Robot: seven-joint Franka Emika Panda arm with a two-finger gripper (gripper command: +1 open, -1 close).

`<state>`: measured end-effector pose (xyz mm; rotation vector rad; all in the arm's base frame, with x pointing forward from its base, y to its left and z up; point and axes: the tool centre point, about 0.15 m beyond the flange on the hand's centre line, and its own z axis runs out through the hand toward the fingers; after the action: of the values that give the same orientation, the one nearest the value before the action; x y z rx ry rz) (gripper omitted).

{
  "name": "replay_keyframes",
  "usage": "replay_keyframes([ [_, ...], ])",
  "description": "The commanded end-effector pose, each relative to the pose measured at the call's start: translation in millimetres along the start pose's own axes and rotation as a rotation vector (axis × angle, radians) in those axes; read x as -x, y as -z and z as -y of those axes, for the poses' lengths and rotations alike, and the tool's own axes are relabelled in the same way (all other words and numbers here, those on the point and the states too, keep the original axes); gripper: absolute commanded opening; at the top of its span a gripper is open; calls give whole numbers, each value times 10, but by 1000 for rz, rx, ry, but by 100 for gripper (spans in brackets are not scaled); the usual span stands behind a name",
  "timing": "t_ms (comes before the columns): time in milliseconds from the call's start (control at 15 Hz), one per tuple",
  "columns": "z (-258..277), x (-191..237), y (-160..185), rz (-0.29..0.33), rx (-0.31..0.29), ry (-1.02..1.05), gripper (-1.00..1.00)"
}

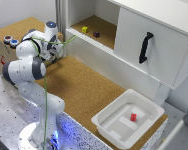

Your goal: Pull the handle of the drawer

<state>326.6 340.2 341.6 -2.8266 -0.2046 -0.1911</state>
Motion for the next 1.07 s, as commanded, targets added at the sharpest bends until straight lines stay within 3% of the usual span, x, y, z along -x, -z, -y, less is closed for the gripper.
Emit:
replay_keyframes([
  [0,175,-193,-218,88,-38,-61,100],
  [867,61,-136,-388,150,-92,-170,100],
  [933,46,-139,-387,148,-90,-176,-100],
  [1000,45,-143,-379,144,-95,-177,-100],
])
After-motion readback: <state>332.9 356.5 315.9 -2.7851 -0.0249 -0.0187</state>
